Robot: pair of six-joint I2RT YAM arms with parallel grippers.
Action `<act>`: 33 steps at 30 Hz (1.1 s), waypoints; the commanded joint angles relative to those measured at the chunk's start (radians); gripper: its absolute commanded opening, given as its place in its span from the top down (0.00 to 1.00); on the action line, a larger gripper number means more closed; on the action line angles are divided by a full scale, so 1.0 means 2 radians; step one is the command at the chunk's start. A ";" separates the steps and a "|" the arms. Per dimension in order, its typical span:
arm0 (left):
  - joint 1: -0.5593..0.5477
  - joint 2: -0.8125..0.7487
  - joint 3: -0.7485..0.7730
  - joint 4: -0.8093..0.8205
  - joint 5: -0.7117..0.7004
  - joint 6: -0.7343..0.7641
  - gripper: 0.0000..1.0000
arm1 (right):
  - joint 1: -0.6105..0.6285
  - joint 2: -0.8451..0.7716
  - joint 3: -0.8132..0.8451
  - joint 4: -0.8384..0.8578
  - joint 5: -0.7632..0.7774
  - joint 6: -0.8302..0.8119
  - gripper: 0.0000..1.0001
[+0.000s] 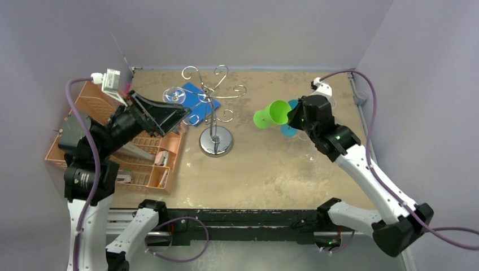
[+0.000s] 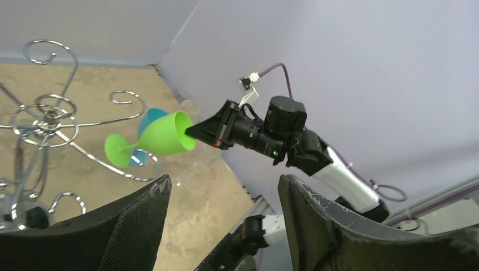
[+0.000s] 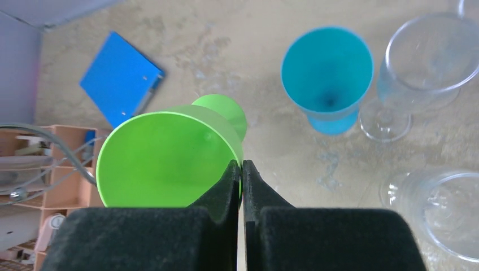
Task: Place the wine glass upside down on the wine glass rack
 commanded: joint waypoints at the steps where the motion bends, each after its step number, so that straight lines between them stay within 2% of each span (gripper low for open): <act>1: 0.004 0.036 0.015 0.094 0.022 -0.106 0.32 | 0.001 -0.053 -0.014 0.074 0.017 -0.056 1.00; 4: 0.003 0.063 0.036 0.088 -0.001 -0.118 0.35 | 0.002 -0.088 -0.024 0.101 0.029 -0.065 1.00; 6: 0.003 0.087 0.055 0.088 0.008 -0.131 0.38 | 0.002 -0.108 -0.032 0.135 0.055 -0.081 1.00; 10: 0.000 0.124 0.067 0.106 0.012 -0.156 0.40 | 0.002 -0.151 -0.064 0.204 0.051 -0.095 1.00; 15: -0.030 0.162 0.087 0.084 -0.034 -0.155 0.40 | 0.002 -0.162 -0.064 0.241 0.054 -0.118 1.00; 23: -0.121 0.256 0.113 0.128 -0.060 -0.180 0.36 | 0.002 -0.172 -0.061 0.299 0.022 -0.135 1.00; 27: -0.138 0.271 0.101 0.174 -0.076 -0.206 0.34 | 0.002 -0.184 -0.076 0.347 -0.005 -0.130 1.00; 33: -0.153 0.294 0.105 0.200 -0.090 -0.232 0.34 | 0.002 -0.186 -0.086 0.403 -0.065 -0.129 1.00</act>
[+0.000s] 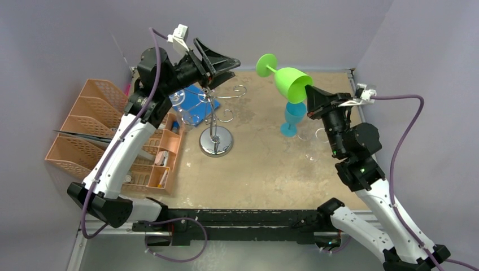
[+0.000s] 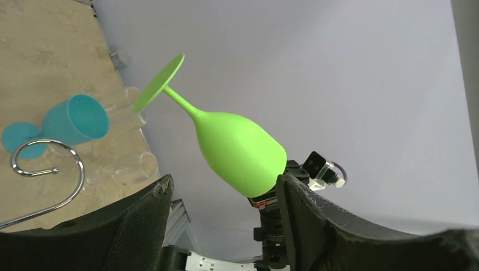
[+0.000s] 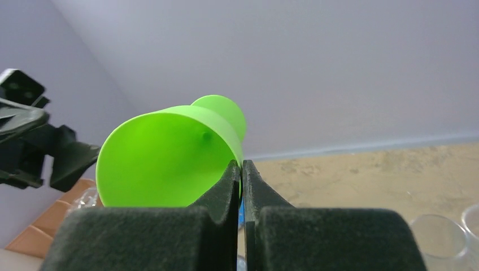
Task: Place the wine glass upside down on the wine glass rack
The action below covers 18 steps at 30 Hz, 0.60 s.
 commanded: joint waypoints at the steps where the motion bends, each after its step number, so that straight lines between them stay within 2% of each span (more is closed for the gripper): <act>1: -0.016 0.007 0.009 0.069 -0.026 -0.041 0.34 | 0.001 -0.001 -0.003 0.102 -0.049 -0.008 1.00; 11: -0.079 0.053 0.019 0.131 -0.110 -0.093 0.36 | 0.002 0.032 -0.002 0.192 -0.107 0.004 1.00; 18: -0.100 0.068 0.031 0.137 -0.172 -0.100 0.45 | 0.002 0.045 0.000 0.209 -0.121 0.006 1.00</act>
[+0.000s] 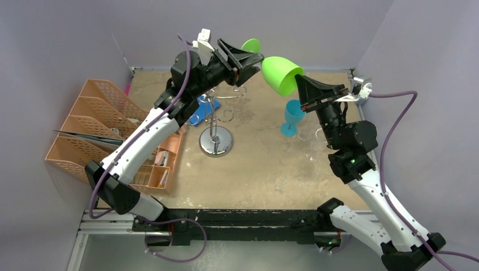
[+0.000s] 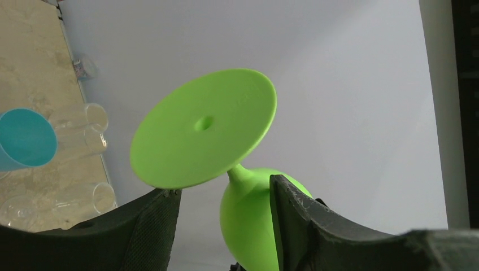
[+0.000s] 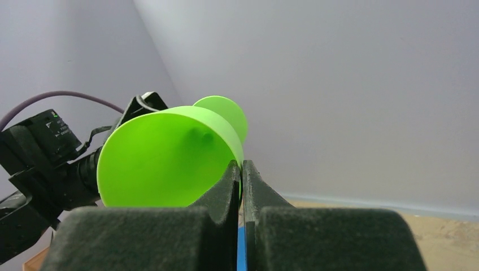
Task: Place the wine glass upside down on the wine glass rack
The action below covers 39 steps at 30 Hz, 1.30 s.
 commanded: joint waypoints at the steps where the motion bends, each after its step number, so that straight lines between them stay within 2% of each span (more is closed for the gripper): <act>1: -0.010 0.001 0.028 0.038 -0.051 -0.020 0.47 | 0.002 0.005 0.008 0.053 -0.024 0.003 1.00; 7: -0.015 0.001 0.022 0.053 -0.081 -0.042 0.61 | 0.001 0.015 0.008 0.065 -0.050 -0.007 1.00; 16: -0.021 -0.010 0.015 0.080 -0.084 -0.055 0.81 | 0.002 0.018 -0.006 0.082 -0.054 -0.013 1.00; 19: -0.021 -0.012 0.017 0.088 -0.084 -0.051 0.91 | 0.001 0.020 -0.009 0.086 -0.068 -0.015 1.00; 20: -0.021 -0.012 0.017 0.093 -0.083 -0.048 1.00 | 0.002 0.020 -0.011 0.087 -0.070 -0.015 1.00; 29: -0.021 0.015 0.017 0.235 -0.019 0.004 1.00 | 0.001 0.023 0.002 0.042 -0.060 0.008 0.98; 33: -0.021 0.006 0.008 0.255 -0.018 0.040 1.00 | 0.001 0.011 -0.001 0.023 -0.056 0.013 0.61; 35: -0.021 -0.006 0.004 0.250 -0.023 0.072 1.00 | 0.001 0.000 0.005 -0.014 -0.056 -0.003 0.47; 39: -0.021 -0.044 -0.008 0.227 -0.026 0.157 1.00 | 0.001 -0.037 0.008 -0.107 -0.062 -0.045 0.36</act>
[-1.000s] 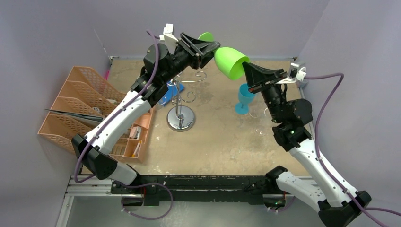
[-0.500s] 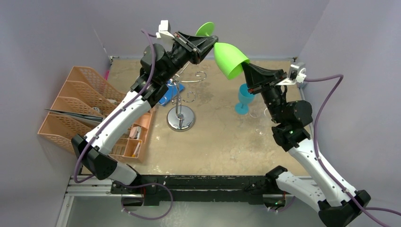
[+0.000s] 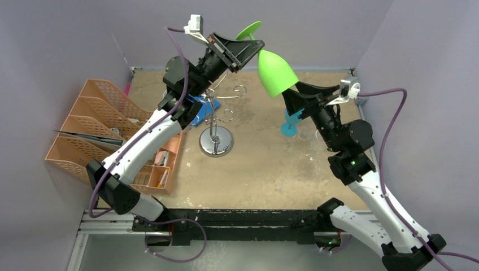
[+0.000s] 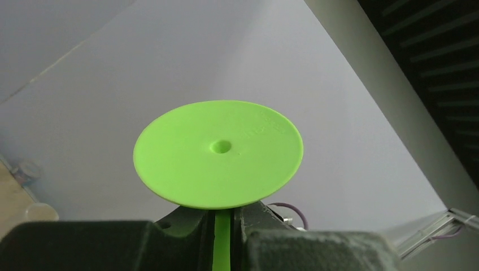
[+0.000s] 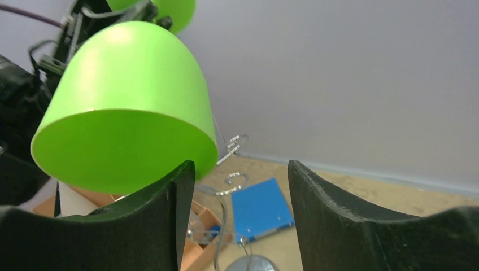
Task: Place the wine glass upside down on the wine glass rack
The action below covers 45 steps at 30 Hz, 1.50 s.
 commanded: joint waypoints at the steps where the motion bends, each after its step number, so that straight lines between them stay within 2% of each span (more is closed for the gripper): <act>1: -0.002 -0.063 -0.011 0.016 0.004 0.116 1.00 | 0.001 -0.055 0.012 -0.097 -0.012 -0.050 0.33; 7: -0.001 -0.110 -0.015 -0.064 0.042 0.245 1.00 | 0.001 -0.100 0.026 -0.225 -0.058 -0.085 0.17; 12: -0.001 -0.130 -0.002 -0.146 0.098 0.321 1.00 | 0.001 -0.050 0.167 -0.461 -0.065 -0.070 0.13; 13: -0.002 -0.134 -0.003 -0.159 0.108 0.331 1.00 | 0.000 -0.038 0.188 -0.486 -0.069 -0.059 0.13; 19: -0.001 -0.147 -0.014 -0.199 0.182 0.372 1.00 | 0.001 -0.001 0.241 -0.554 -0.080 0.027 0.11; 22: -0.001 -0.158 -0.031 -0.198 0.223 0.385 1.00 | 0.001 0.020 0.262 -0.586 -0.101 0.060 0.11; 26: -0.001 -0.183 -0.076 -0.174 0.283 0.408 1.00 | 0.001 0.066 0.332 -0.668 -0.148 0.078 0.12; 31: -0.001 -0.217 -0.136 -0.131 0.327 0.430 1.00 | 0.001 0.061 0.311 -0.627 -0.203 0.148 0.12; 35: -0.001 -0.246 -0.162 -0.159 0.344 0.482 1.00 | 0.001 0.053 0.271 -0.542 -0.245 0.223 0.12; 37: -0.001 -0.262 -0.176 -0.175 0.340 0.516 1.00 | 0.001 0.054 0.256 -0.500 -0.247 0.242 0.13; 40: -0.002 -0.282 -0.205 -0.174 0.331 0.549 1.00 | 0.001 0.064 0.250 -0.490 -0.259 0.245 0.14; 45: -0.001 -0.279 -0.238 -0.152 0.346 0.561 1.00 | 0.002 0.071 0.226 -0.417 -0.310 0.288 0.13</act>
